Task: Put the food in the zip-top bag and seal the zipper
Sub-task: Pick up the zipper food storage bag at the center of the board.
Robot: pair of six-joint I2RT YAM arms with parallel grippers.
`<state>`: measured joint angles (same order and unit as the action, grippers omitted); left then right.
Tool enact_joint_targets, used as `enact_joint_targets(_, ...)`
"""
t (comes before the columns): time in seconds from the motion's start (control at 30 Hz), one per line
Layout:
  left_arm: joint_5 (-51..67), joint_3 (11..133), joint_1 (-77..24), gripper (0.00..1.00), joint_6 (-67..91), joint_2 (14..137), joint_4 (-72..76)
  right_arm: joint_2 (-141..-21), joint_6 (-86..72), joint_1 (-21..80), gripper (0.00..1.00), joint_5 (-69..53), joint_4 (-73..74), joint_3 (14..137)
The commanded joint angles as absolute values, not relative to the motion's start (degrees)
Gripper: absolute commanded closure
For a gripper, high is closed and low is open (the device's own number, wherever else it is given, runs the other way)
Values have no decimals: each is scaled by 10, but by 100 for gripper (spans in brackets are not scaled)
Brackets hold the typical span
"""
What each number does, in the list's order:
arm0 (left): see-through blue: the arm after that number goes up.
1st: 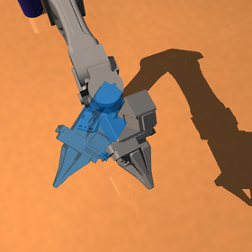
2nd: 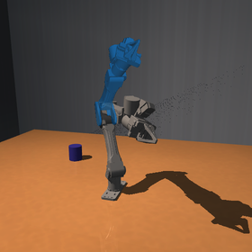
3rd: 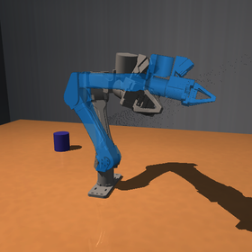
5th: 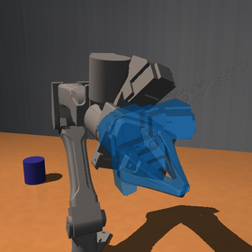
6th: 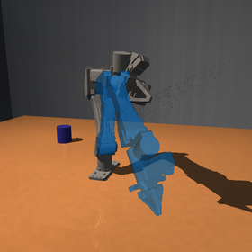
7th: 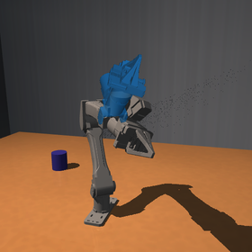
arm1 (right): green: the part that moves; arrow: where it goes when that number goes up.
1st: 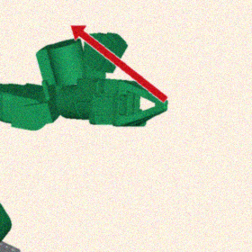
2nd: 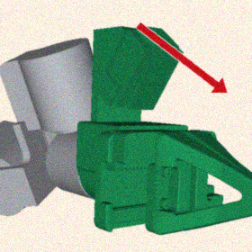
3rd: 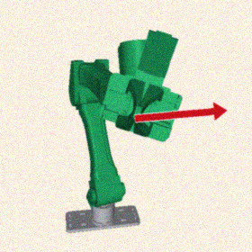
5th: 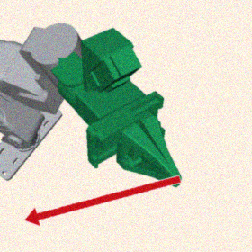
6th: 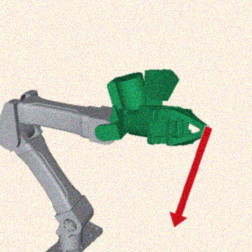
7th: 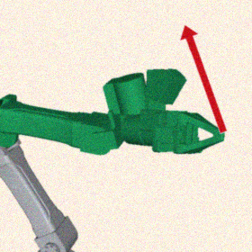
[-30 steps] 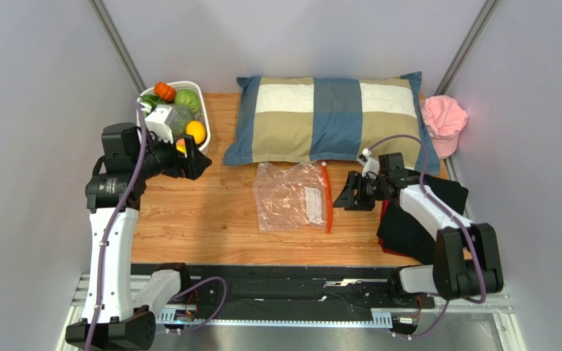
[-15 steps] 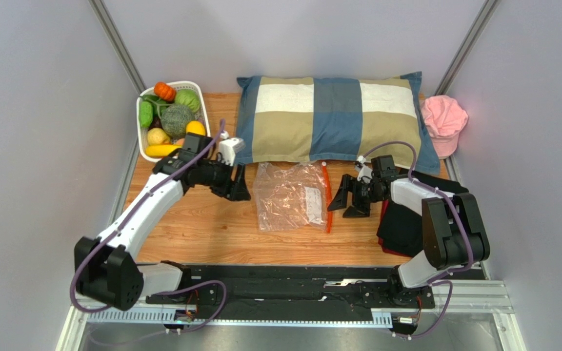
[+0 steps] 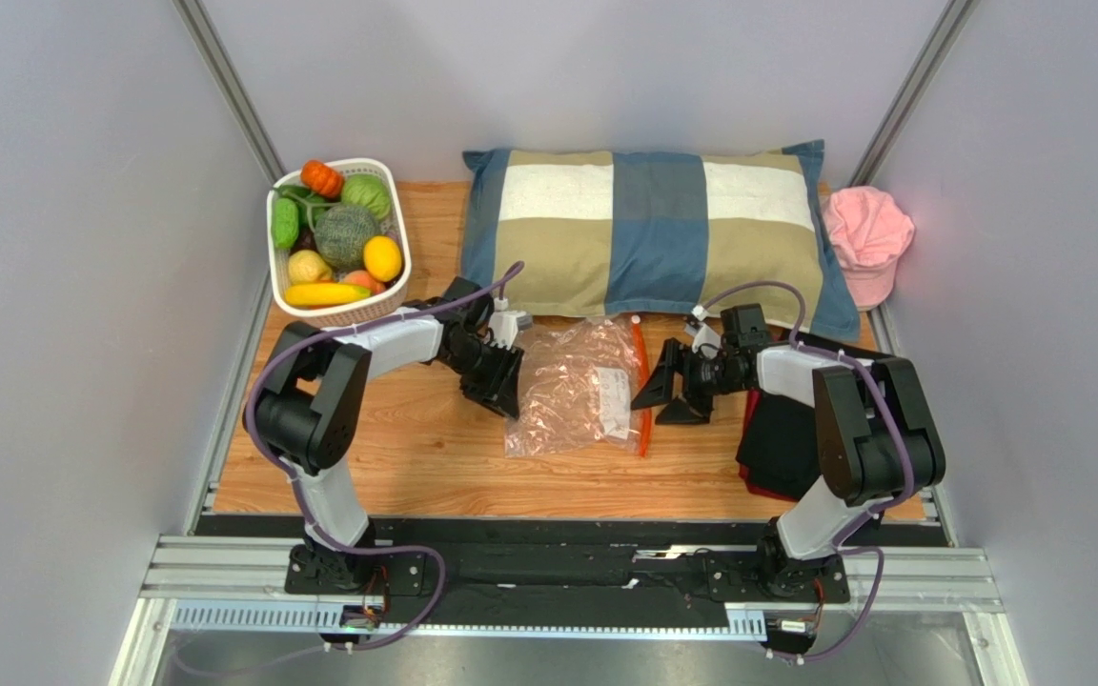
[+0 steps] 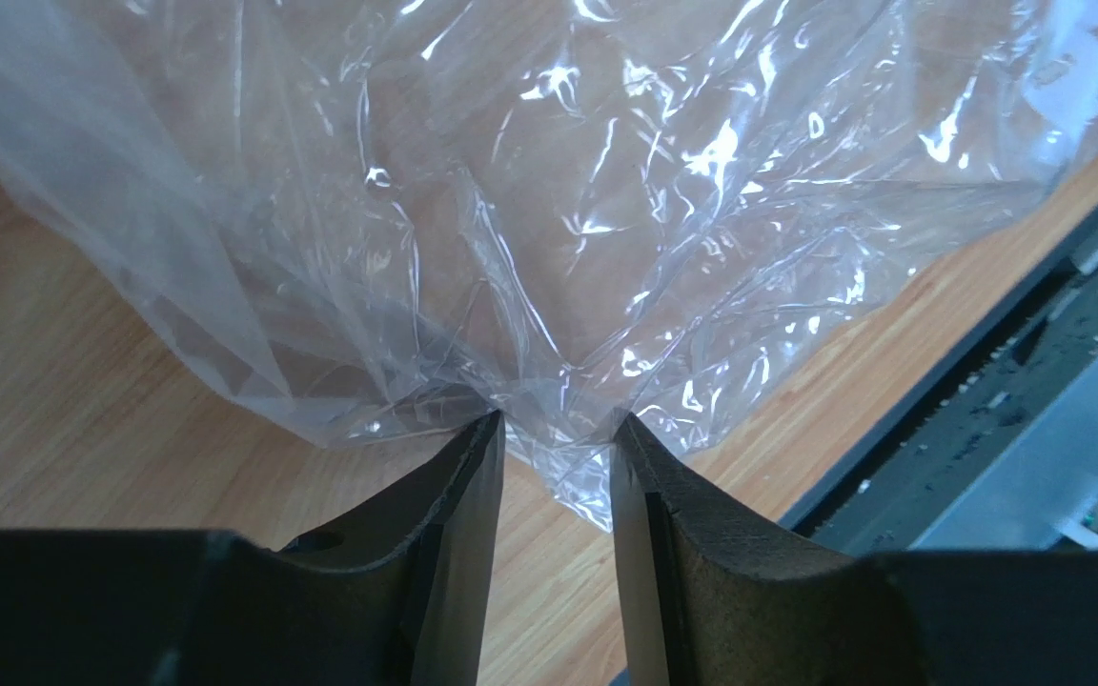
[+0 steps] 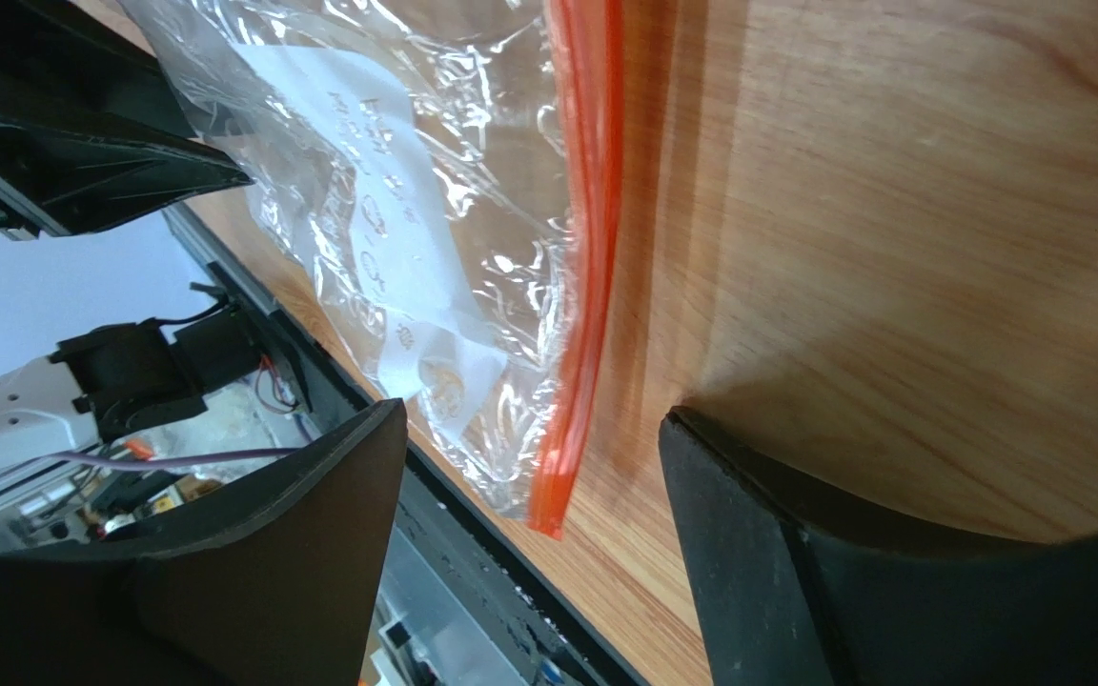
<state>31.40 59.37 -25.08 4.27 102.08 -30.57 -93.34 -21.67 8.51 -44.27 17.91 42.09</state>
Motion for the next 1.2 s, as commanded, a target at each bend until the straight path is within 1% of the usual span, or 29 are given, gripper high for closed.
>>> enact_joint_targets(0.0, 325, 625, -251, 59, 46, 1033, -280, -969, -221, 96, 30, -429, 142, 422)
enact_joint_targets(0.03, 326, 629, -251, 62, 47, 1035, -279, -968, -228, 97, 35, -435, 133, 424)
enact_joint_targets(0.1, 329, 632, -251, 63, 47, 1041, -279, -964, -234, 102, 42, -449, 126, 426)
enact_joint_targets(0.13, 332, 634, -251, 63, 49, 1041, -279, -962, -236, 105, 52, -450, 120, 428)
enact_joint_targets(0.2, 334, 632, -251, 63, 49, 1041, -276, -957, -235, 114, 67, -455, 118, 431)
enact_joint_targets(0.23, 332, 630, -251, 63, 51, 1038, -276, -955, -234, 115, 80, -455, 123, 438)
enact_joint_targets(0.3, 330, 627, -251, 63, 49, 1022, -279, -942, -217, 115, 92, -454, 155, 449)
enact_joint_targets(0.33, 329, 621, -251, 62, 47, 1012, -285, -935, -208, 114, 100, -452, 173, 456)
enact_joint_targets(0.4, 334, 615, -248, 57, 45, 963, -290, -898, -162, 113, 100, -441, 232, 481)
enact_joint_targets(0.43, 345, 607, -245, 50, 46, 941, -292, -880, -140, 113, 100, -436, 253, 493)
enact_joint_targets(0.47, 352, 602, -243, 45, 47, 884, -293, -863, -121, 113, 100, -430, 275, 515)
enact_joint_targets(0.5, 356, 599, -240, 41, 47, 853, -291, -828, -73, 112, 100, -420, 317, 528)
enact_joint_targets(0.53, 361, 600, -239, 30, 46, 821, -297, -812, -50, 112, 100, -416, 337, 540)
enact_joint_targets(0.57, 359, 606, -239, 25, 43, 763, -306, -798, -28, 112, 100, -411, 358, 551)
enact_joint_targets(0.6, 354, 613, -239, 19, 42, 736, -315, -782, 26, 112, 100, -402, 399, 580)
enact_joint_targets(0.63, 346, 639, -237, 8, 36, 713, -345, -759, 51, 113, 100, -399, 419, 593)
enact_joint_targets(0.67, 340, 656, -236, 2, 31, 676, -366, -747, 82, 113, 100, -398, 439, 609)
enact_joint_targets(0.73, 335, 717, -230, 1, 1, 649, -438, -716, 178, 114, 100, -396, 495, 648)
enact_joint_targets(0.8, 336, 751, -227, 1, -34, 618, -485, -696, 251, 113, 100, -385, 544, 670)
enact_joint_targets(0.83, 321, 779, -225, 1, -43, 609, -495, -685, 316, 113, 100, -383, 554, 690)
enact_joint_targets(0.9, 303, 801, -224, 1, -40, 592, -513, -657, 383, 113, 100, -379, 590, 709)
enact_joint_targets(0.93, 286, 822, -225, 1, -29, 590, -517, -647, 441, 116, 100, -379, 603, 725)
enact_joint_targets(1.03, 275, 845, -222, 1, -5, 580, -510, -621, 535, 129, 100, -358, 656, 748)
enact_joint_targets(1.07, 275, 848, -222, 1, -4, 573, -505, -615, 594, 133, 100, -351, 670, 762)
enact_joint_targets(1.17, 287, 856, -222, 1, -3, 567, -477, -589, 697, 141, 100, -338, 714, 770)
